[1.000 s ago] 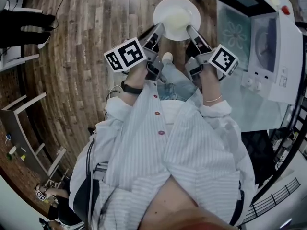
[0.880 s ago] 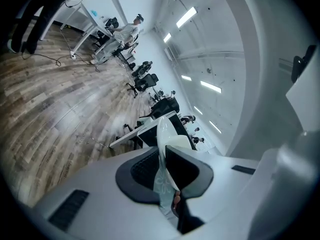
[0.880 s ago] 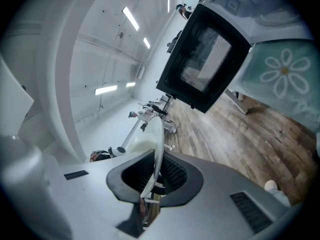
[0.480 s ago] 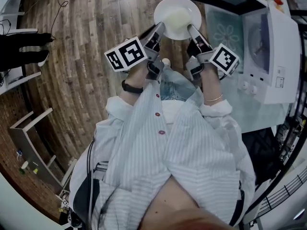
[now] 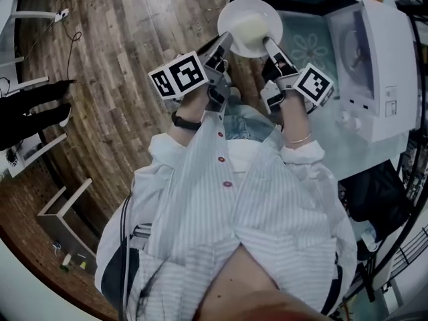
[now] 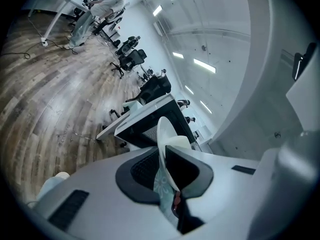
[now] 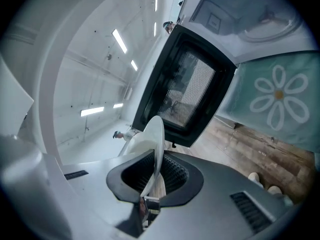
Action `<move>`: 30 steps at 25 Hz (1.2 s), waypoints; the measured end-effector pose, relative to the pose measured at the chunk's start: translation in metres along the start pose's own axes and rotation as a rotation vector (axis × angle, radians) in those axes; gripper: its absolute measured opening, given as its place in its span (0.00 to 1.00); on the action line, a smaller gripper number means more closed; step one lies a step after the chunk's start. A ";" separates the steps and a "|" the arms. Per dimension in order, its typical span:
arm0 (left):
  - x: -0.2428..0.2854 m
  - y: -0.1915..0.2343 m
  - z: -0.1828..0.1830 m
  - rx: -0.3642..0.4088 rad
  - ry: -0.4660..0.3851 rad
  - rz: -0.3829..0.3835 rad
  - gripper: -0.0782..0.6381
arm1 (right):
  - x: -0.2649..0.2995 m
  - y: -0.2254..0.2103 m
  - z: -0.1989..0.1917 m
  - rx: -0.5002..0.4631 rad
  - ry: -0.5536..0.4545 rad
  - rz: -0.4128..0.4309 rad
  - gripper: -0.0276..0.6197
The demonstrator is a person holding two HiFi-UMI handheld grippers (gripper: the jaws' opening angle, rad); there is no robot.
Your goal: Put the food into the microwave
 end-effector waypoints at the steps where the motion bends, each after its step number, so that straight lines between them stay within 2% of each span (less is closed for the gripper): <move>1: 0.007 0.003 0.005 -0.001 0.020 -0.007 0.16 | 0.001 -0.002 0.003 0.019 -0.010 -0.029 0.12; 7: 0.052 0.013 0.023 0.008 0.154 -0.045 0.16 | 0.007 -0.013 0.021 0.099 -0.094 -0.086 0.12; 12: 0.082 0.013 0.025 0.009 0.252 -0.090 0.16 | 0.002 -0.022 0.032 0.142 -0.185 -0.086 0.12; 17: 0.121 0.008 0.013 0.014 0.375 -0.154 0.16 | -0.024 -0.044 0.038 0.226 -0.284 -0.188 0.12; 20: 0.144 0.002 0.005 0.019 0.450 -0.200 0.16 | -0.035 -0.051 0.043 0.248 -0.366 -0.174 0.12; 30: 0.199 -0.019 -0.025 0.044 0.698 -0.355 0.16 | -0.080 -0.070 0.035 0.365 -0.617 -0.265 0.12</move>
Point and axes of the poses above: the fingertips, and each gripper's own axes: x forward along the fingers, y to its left, z out of its top, the point moved 9 cm from there along -x, backward along the fingers, and after that the axes turned 14 degrees about -z, right-handed, at the moved point
